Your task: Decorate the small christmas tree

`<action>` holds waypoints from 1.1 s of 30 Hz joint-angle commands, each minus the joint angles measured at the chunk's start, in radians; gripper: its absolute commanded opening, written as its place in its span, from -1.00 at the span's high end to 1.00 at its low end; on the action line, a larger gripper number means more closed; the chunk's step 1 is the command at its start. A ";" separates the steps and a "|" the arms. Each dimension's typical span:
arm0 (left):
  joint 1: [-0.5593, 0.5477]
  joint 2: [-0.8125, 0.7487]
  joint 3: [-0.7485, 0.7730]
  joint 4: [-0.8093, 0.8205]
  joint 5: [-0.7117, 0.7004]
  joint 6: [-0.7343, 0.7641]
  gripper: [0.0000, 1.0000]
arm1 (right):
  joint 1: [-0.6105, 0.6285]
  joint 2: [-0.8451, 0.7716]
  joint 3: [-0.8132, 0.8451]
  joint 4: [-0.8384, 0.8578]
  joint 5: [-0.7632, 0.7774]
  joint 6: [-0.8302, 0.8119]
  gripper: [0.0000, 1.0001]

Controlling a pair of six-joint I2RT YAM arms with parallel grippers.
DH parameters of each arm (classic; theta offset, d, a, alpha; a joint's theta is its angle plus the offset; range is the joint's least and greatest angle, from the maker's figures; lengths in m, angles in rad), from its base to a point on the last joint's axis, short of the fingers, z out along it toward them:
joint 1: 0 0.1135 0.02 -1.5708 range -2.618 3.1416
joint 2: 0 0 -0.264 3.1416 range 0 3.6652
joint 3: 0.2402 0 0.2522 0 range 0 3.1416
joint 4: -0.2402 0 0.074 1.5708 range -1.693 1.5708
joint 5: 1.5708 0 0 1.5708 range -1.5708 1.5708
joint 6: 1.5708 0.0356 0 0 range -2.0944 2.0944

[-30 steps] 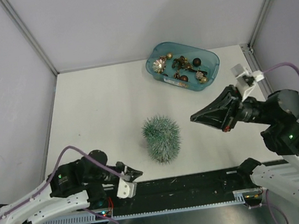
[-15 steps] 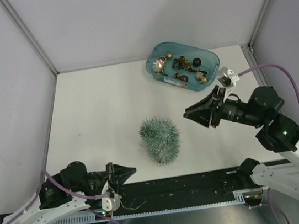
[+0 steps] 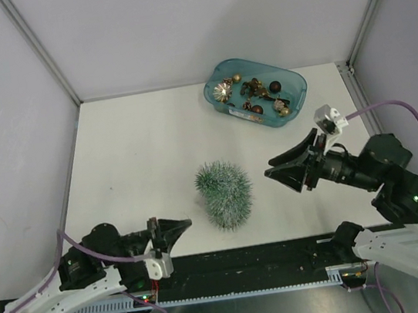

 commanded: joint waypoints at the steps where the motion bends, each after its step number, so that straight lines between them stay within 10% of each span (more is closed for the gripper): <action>1: 0.054 -0.010 -0.007 0.207 -0.154 -0.182 1.00 | 0.006 0.094 0.050 0.067 0.044 -0.058 0.11; 33: 0.132 0.239 -0.068 0.546 -0.216 -0.685 0.83 | -0.018 0.309 0.148 0.193 0.154 -0.216 0.11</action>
